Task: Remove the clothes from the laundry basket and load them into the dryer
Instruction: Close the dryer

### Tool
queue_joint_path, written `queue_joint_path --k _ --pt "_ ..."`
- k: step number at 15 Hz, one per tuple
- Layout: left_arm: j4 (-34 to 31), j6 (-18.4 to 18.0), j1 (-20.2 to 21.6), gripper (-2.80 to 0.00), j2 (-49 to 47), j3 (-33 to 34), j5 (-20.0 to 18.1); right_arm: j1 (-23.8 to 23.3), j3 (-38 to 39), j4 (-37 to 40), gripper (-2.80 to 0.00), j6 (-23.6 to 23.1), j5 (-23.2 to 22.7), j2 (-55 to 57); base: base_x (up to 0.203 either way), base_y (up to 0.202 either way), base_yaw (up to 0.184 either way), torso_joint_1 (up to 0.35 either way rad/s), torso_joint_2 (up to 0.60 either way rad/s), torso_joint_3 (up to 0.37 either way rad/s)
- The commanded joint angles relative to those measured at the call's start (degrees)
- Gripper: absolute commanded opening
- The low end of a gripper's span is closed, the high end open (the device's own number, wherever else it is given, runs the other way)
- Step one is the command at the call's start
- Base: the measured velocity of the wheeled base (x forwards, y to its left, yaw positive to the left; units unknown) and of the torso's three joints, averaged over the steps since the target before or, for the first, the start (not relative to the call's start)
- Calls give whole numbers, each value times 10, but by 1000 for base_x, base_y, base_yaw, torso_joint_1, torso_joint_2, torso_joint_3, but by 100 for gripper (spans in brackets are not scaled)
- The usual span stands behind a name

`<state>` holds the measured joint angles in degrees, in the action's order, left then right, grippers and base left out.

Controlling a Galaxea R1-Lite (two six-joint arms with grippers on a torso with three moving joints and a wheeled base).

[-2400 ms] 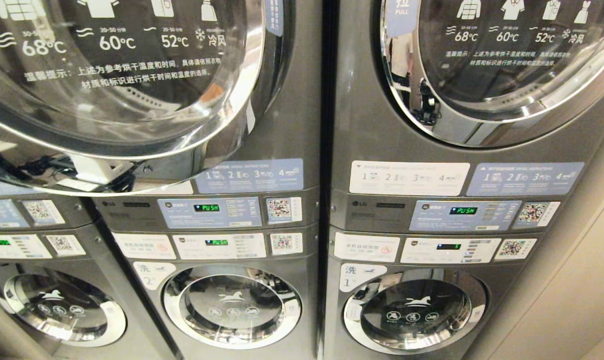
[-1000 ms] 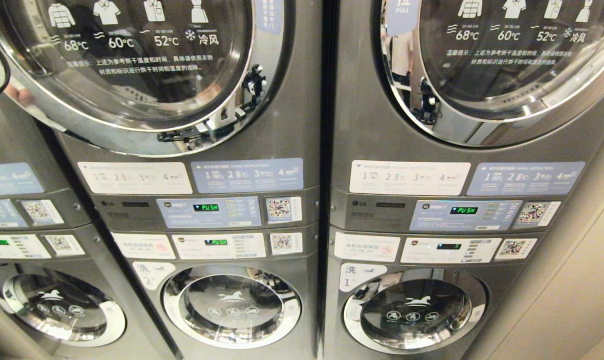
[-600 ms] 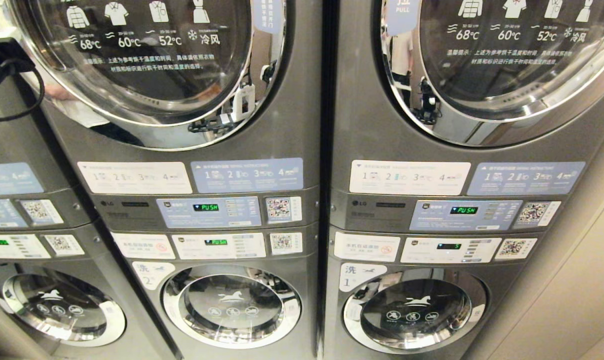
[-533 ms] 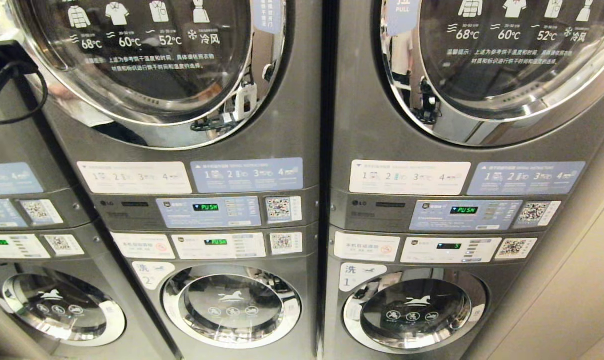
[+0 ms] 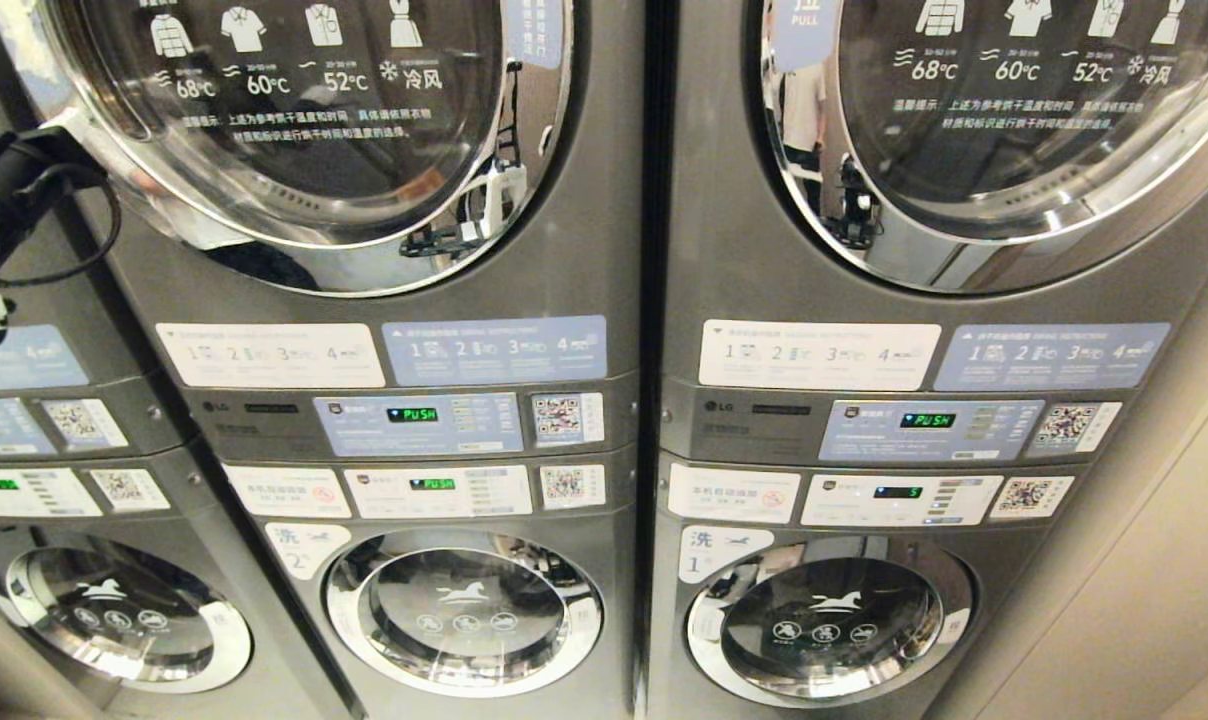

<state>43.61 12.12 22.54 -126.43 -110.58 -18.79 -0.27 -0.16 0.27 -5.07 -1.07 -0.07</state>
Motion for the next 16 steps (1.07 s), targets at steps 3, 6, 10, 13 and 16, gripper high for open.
queue_joint_path --k 3,6,10,13,16 --pt "3 1 -1 -280 -13 0 -13 0 0 0 -280 0 0 1 0 0 0 0 0 0" --pt "3 0 -2 -280 -21 0 -14 0 1 -1 -280 -1 0 1 0 0 0 0 0 0" --pt "3 -1 -5 -280 -31 -1 -14 0 1 -1 -280 -2 0 1 0 0 0 0 0 0" --pt "3 0 -9 -280 -36 -1 -15 0 1 -1 -280 -2 0 1 0 0 0 0 0 0" --pt "3 -1 -18 -280 -40 -1 -33 0 1 -1 -280 -3 0 1 0 0 0 0 0 0"
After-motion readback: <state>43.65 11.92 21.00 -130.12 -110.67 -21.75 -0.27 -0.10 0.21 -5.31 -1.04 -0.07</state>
